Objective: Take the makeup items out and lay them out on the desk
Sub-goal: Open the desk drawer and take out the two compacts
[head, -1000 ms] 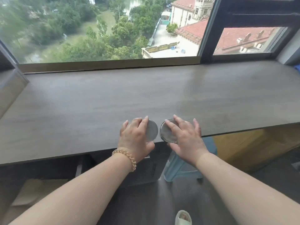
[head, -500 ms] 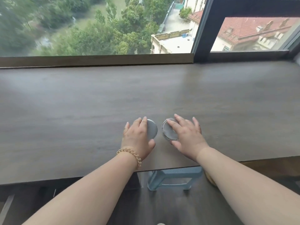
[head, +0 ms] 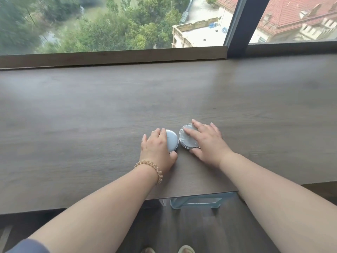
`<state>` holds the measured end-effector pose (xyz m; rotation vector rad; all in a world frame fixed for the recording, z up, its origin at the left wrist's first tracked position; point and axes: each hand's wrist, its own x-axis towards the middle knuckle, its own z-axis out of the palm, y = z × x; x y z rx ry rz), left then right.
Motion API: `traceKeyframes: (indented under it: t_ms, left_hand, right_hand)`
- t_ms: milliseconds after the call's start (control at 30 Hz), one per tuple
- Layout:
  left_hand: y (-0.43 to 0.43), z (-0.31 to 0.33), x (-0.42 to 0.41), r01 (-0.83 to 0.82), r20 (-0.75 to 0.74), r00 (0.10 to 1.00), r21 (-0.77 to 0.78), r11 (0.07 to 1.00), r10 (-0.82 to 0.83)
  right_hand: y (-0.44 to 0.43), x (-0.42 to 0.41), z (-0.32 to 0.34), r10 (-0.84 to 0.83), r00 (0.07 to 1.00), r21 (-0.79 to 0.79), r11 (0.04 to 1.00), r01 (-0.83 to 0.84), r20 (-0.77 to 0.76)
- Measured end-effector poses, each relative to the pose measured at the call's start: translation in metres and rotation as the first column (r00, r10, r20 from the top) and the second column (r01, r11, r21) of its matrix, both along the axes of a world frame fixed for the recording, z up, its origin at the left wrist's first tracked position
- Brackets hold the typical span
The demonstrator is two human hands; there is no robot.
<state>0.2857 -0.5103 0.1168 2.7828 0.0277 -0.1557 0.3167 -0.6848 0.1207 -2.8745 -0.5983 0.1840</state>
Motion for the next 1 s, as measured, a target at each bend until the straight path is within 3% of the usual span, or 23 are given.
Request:
traceKeyframes:
  t_ms: [333,433,567,700,1000]
  left_hand:
    - [0.003,-0.006,0.004,-0.037,-0.071,0.997,0.015,0.999,0.038]
    - [0.007,-0.004,-0.004,-0.046,-0.039,0.998,0.047,0.998,0.048]
    - [0.025,0.001,-0.026,-0.105,0.035,0.994,0.036,0.994,0.103]
    - [0.053,0.008,-0.06,-0.174,0.091,0.981,0.041,0.984,0.169]
    - [0.178,0.031,-0.17,-0.358,0.124,0.93,0.093,0.929,0.346]
  right_hand:
    - [0.006,0.0,-0.005,-0.021,0.99,-0.043,0.999,0.015,-0.139]
    - [0.007,-0.01,-0.001,-0.059,0.998,0.0,0.998,0.059,-0.033]
    - [0.021,-0.042,-0.003,-0.146,0.966,0.216,0.971,0.1,0.213]
    - [0.064,-0.088,-0.013,-0.012,0.954,0.231,0.971,-0.06,0.299]
    - [0.191,-0.142,-0.002,0.25,0.933,0.28,0.905,-0.321,0.259]
